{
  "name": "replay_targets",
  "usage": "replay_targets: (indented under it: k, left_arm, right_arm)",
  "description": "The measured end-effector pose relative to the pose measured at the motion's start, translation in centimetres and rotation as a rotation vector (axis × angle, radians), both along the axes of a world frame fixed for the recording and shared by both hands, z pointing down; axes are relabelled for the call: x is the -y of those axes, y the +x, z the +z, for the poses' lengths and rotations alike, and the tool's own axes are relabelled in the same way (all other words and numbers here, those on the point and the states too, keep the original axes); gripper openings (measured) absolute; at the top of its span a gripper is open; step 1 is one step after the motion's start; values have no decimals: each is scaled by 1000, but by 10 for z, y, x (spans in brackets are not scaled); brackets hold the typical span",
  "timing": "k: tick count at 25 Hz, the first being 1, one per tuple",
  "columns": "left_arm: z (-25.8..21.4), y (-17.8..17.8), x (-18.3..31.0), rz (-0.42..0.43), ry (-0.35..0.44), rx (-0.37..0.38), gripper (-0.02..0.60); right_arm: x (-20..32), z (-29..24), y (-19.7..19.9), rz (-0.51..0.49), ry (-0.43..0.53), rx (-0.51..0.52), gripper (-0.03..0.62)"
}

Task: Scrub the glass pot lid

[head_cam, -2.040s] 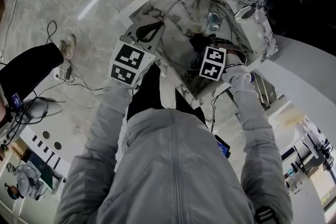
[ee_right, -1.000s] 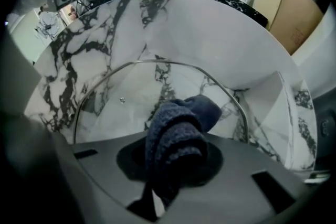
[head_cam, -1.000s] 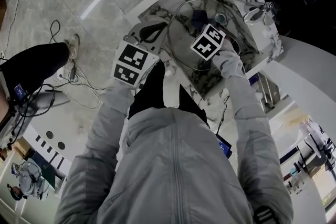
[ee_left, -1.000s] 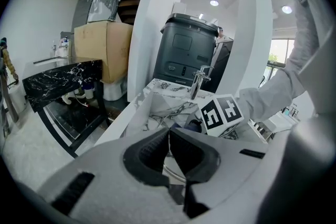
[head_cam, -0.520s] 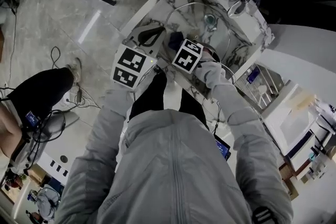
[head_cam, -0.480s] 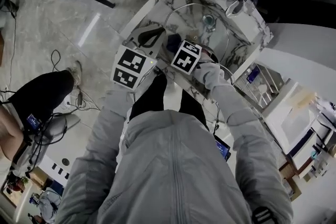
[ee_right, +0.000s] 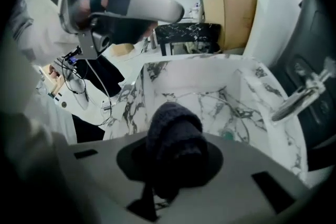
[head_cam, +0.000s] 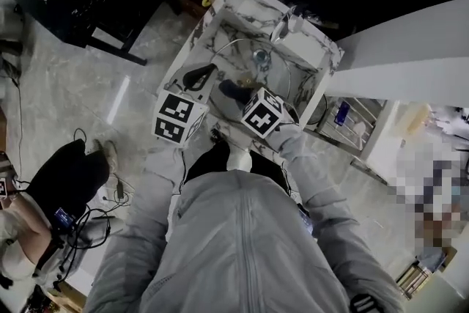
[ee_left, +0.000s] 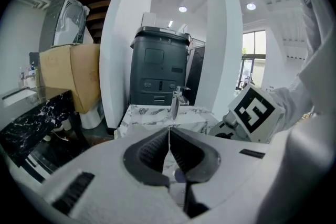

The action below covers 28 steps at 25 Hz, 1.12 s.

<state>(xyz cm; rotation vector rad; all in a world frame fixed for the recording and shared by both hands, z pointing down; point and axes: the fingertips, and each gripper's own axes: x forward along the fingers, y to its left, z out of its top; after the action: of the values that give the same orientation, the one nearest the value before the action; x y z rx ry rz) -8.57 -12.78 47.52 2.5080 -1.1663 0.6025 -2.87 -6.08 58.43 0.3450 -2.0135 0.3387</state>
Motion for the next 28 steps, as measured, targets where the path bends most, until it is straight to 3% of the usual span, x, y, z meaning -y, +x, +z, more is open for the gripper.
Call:
replay_targets:
  k: [6, 13, 17, 28]
  left_arm:
    - [-39, 26, 17, 9, 89, 29, 29]
    - [-96, 75, 38, 110, 245, 111, 28]
    - [-126, 95, 37, 127, 298, 95, 28]
    - [-208, 127, 42, 143, 441, 53, 29]
  right_arm:
    - [24, -70, 53, 146, 177, 66, 77]
    - [62, -167, 101, 280, 439, 161, 77]
    - [73, -220, 126, 374, 562, 234, 77]
    - [79, -321, 176, 492, 740, 401, 77]
